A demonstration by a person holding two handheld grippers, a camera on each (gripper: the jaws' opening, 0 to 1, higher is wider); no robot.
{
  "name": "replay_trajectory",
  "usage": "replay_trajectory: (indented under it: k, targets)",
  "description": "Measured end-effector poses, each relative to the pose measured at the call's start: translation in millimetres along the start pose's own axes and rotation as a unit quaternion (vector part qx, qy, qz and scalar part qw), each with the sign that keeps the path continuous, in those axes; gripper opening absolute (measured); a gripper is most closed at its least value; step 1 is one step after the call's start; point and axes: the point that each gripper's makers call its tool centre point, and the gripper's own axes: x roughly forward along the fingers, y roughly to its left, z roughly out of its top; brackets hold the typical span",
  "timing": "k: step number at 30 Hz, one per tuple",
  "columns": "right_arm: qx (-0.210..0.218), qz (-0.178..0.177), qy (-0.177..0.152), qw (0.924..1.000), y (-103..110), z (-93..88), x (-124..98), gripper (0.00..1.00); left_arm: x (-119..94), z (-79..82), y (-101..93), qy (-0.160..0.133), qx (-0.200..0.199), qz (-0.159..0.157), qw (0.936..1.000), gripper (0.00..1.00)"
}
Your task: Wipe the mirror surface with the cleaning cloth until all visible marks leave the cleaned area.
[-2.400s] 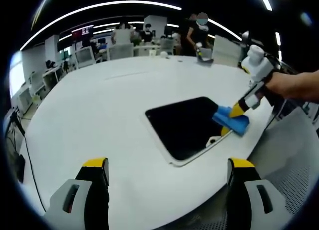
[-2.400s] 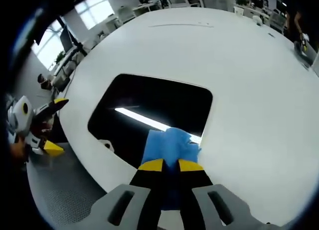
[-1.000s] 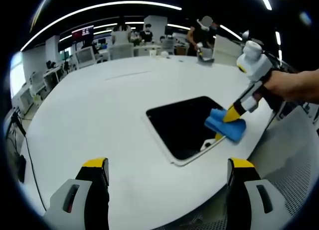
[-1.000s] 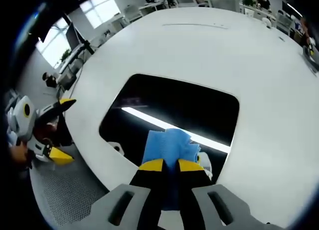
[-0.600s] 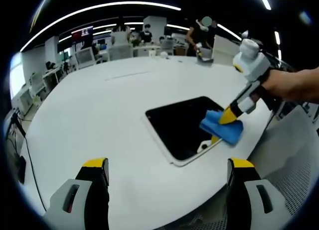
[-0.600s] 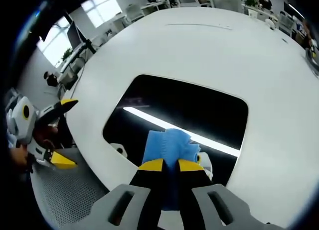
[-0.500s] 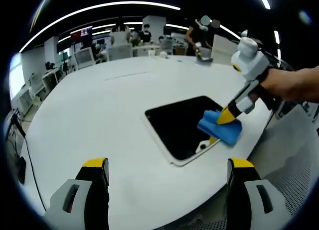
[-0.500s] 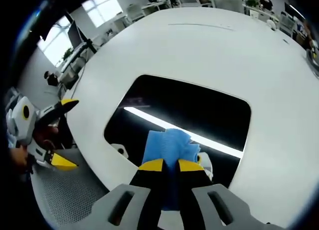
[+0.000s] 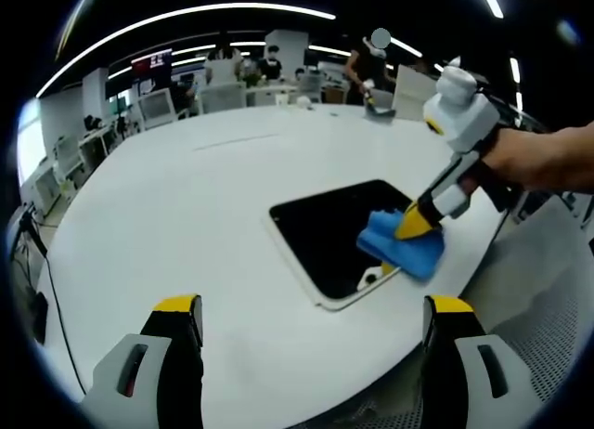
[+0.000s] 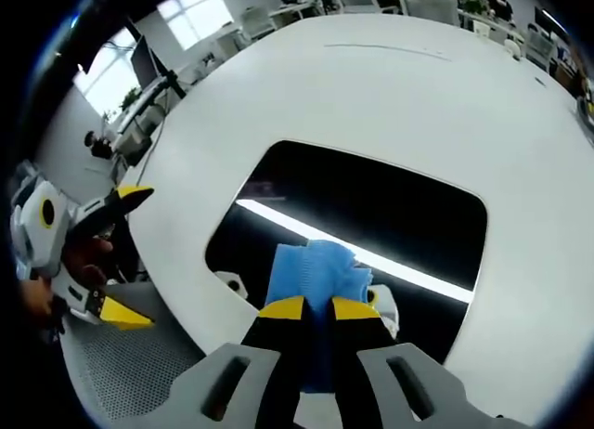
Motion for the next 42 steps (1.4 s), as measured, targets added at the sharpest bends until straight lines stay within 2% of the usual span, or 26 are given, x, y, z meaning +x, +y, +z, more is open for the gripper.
replay_trajectory:
  k: [10,31,42]
  targets:
    - [-0.007,0.006,0.003,1.0000,12,3.9,5,0.04,1,-3.2,-2.5,0.008,0.003,-0.008,0.9999,0.99]
    - [-0.010,0.014,-0.006,0.9998,28,10.9,13,0.04,1,-1.1,-0.5,0.000,0.001,-0.003,1.0000,0.99]
    - [-0.015,0.026,-0.004,0.9995,47,16.6,21,0.04,1,-0.6,-1.2,-0.001,0.001,-0.004,1.0000,0.99]
